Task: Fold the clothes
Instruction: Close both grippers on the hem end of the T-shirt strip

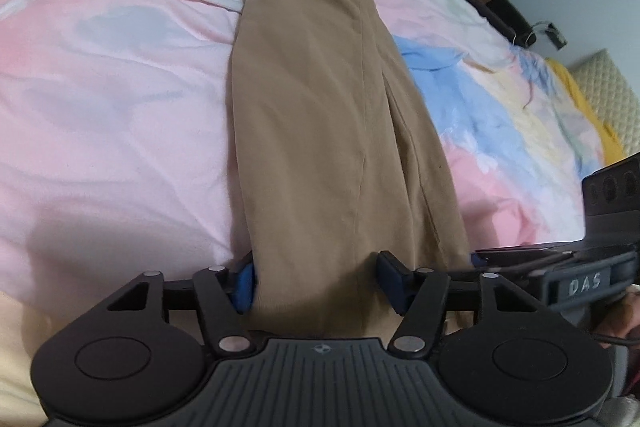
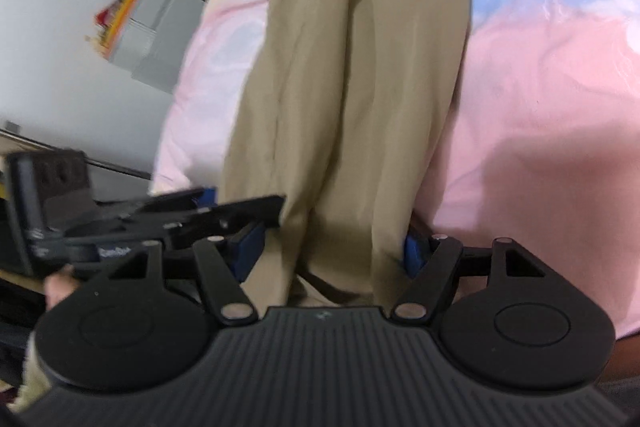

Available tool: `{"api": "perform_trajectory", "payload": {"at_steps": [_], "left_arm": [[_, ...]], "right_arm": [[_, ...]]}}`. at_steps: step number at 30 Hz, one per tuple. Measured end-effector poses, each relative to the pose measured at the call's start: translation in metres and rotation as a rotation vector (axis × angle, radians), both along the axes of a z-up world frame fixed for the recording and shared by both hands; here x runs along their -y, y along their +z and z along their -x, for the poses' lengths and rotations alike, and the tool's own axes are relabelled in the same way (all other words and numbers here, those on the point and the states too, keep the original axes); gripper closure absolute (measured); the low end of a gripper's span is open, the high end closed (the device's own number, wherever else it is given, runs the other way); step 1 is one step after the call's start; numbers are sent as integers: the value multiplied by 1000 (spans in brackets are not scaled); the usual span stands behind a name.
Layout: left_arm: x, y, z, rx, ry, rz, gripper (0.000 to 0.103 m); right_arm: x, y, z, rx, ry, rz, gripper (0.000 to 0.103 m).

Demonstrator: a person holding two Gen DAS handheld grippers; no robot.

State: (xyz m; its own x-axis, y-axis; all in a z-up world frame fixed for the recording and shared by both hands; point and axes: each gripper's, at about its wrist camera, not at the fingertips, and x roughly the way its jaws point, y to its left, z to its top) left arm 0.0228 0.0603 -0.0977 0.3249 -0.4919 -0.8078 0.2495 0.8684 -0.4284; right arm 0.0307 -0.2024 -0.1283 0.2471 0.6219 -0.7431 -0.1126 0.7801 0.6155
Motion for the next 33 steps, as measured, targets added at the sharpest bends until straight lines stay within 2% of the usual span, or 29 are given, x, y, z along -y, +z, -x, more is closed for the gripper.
{"api": "perform_trajectory", "payload": {"at_steps": [1,3,4,6,9,12,14,17,24,29,33], "left_arm": [[3,-1,-1,3,-1,-5,48],[5,-1,-2,8,-13,5,65],[6,-1,-1,13,-17,8,69],[7,0,0,27,-19,10,87],[9,6,6,74,-28,-4,93],[12,20,16,164,-45,-24,95],[9,31,22,223,-38,-6,95],[3,48,30,264,-13,27,95],[-9,110,57,349,67,146,96],[-5,162,96,433,47,170,96],[-2,174,152,511,18,164,96]], "right_arm": [[-3,1,3,7,5,30,41],[-11,7,9,51,19,95,61],[-14,9,14,82,26,136,67],[-18,15,20,138,35,189,87],[-9,22,25,175,-14,162,91],[10,30,29,199,-97,49,93],[21,35,32,209,-160,-12,93],[21,47,35,247,-208,-64,94],[39,105,49,395,-266,-144,94],[51,141,77,495,-265,-187,94],[61,142,116,516,-261,-249,94]]}}
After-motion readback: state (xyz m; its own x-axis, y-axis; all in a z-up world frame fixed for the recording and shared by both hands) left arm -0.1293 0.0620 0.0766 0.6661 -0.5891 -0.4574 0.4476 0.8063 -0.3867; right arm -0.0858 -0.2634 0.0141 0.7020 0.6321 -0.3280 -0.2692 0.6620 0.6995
